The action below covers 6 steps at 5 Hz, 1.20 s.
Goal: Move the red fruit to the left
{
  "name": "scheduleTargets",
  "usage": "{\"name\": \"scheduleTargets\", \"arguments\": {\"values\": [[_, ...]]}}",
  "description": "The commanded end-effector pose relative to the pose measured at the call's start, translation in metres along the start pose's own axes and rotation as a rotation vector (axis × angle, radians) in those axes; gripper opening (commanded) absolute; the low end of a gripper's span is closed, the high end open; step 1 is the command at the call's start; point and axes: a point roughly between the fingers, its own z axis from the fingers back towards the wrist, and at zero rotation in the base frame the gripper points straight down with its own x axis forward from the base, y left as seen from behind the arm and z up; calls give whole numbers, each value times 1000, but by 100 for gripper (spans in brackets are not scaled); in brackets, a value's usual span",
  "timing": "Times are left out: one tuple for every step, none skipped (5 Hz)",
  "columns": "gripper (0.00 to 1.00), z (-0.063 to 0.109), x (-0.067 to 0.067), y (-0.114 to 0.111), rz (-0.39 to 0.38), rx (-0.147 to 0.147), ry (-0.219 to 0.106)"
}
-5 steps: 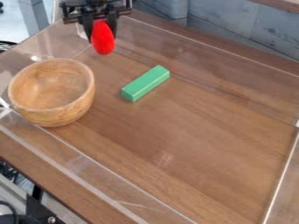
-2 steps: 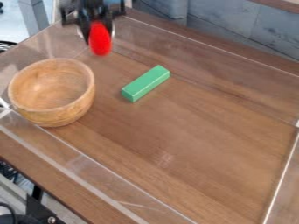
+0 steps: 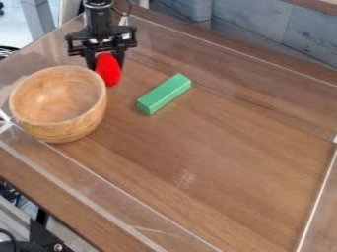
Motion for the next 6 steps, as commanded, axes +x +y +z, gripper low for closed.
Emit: {"name": "scheduleTargets", "arguments": {"values": [[100,9,7,13,13,-2,-30],[100,4,9,19,9,2,-28],[100,1,7,21,-6,5,-23],[100,-1,4,21,-28,2,-15],[100,7,5,21,57,-3,2],[100,13,8,23,147,-4,15]]}}
